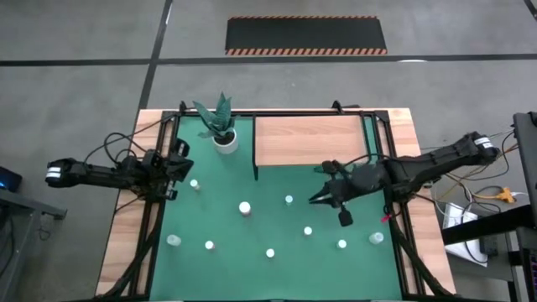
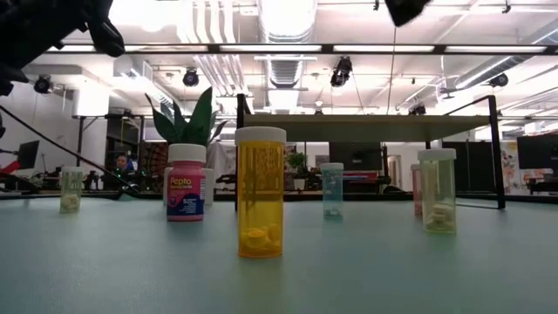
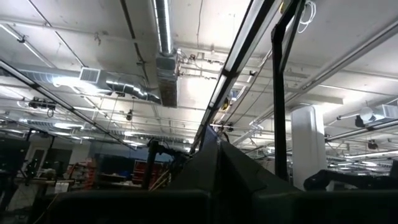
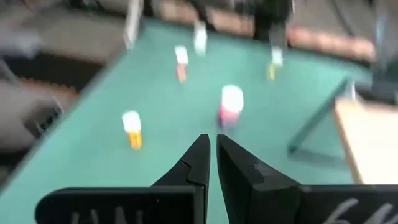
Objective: Pick and place medicine bottles onto shelf by color
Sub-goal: Put the top blue pill bottle on the shelf
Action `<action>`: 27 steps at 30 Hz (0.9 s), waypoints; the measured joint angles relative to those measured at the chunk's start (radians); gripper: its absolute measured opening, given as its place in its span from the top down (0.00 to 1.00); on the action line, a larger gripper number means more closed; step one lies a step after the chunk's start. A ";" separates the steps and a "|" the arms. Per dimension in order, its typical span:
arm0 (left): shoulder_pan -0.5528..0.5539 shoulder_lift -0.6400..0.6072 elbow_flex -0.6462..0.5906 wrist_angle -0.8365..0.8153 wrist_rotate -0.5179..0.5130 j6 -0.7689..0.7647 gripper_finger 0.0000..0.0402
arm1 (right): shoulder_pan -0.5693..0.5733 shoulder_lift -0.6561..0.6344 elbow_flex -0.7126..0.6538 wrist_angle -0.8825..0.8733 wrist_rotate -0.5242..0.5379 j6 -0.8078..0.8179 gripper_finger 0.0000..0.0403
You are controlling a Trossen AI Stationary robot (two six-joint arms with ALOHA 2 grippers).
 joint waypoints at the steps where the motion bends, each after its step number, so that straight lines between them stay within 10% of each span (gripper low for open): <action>1: 0.000 -0.002 0.000 0.000 -0.002 0.000 1.00 | 0.017 0.022 0.025 -0.060 0.043 0.024 0.94; 14: 0.000 -0.013 0.000 0.001 -0.009 0.008 1.00 | 0.089 0.329 0.273 -0.350 0.202 0.182 0.91; 27: 0.000 -0.013 0.000 0.006 -0.009 0.008 1.00 | 0.037 0.596 0.426 -0.413 0.329 0.154 0.46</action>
